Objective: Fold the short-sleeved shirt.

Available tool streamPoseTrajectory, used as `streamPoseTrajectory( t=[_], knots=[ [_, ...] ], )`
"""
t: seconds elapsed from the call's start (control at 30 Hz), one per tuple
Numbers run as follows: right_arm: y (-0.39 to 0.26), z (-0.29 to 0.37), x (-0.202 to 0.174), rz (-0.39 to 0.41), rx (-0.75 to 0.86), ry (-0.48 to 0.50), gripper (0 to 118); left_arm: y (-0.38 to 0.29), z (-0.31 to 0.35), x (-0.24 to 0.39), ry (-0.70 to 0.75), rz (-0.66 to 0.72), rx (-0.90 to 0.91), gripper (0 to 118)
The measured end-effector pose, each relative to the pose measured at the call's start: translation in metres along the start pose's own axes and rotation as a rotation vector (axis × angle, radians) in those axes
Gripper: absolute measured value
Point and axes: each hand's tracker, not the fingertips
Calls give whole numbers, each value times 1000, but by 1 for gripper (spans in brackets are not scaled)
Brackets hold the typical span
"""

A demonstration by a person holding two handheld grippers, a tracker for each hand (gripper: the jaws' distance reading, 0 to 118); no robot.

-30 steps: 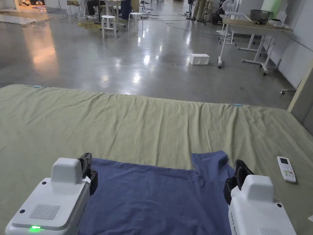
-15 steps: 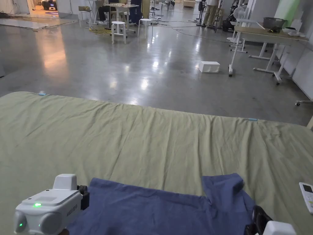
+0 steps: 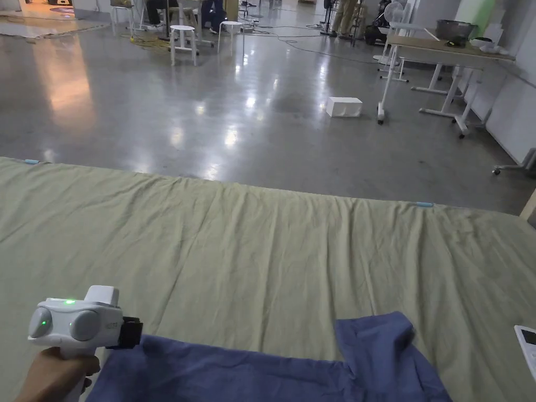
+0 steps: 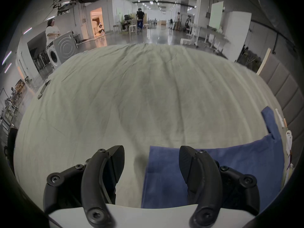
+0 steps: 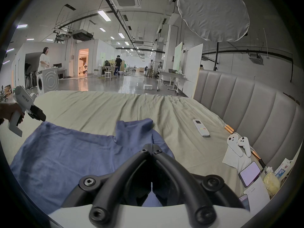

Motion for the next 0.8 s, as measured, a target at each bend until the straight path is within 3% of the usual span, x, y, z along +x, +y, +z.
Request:
streamPoseTrajectory(
  t=[0.13, 0.23, 0.33, 0.4, 0.5, 0.53, 0.6, 0.63, 0.77, 0.8],
  knots=[
    [-9, -4, 7, 2, -31, -17, 0, -6, -23, 3, 16, -30, -87, 70],
    [-14, -6, 9, -2, -57, -23, 0, -16, -22, 8, 33, -38, -36, 67],
    [-18, -13, 9, -13, -79, -24, 0, -18, -18, 20, 21, -56, -35, 38],
    [-16, -21, 9, -15, -96, -27, 0, -17, -14, 28, 6, -92, -36, 10],
    [-9, -53, 16, -45, -180, -7, 2, -18, -13, 30, -17, -116, -57, 5],
    [-5, -66, 19, -40, -203, 2, 9, -19, -11, 27, -17, -114, -49, 5],
    [2, -96, 29, -74, -258, 7, 48, -21, -2, 22, -37, -55, -24, 5],
    [5, -112, 35, -70, -295, -18, 57, -21, 13, 23, -37, -46, -14, 5],
    [18, -174, 57, -63, -360, 21, 58, -30, 38, 25, -30, -102, 30, 5],
    [19, -189, 59, -27, -409, 28, 58, -32, 43, 25, -24, -104, 38, 5]
  ],
)
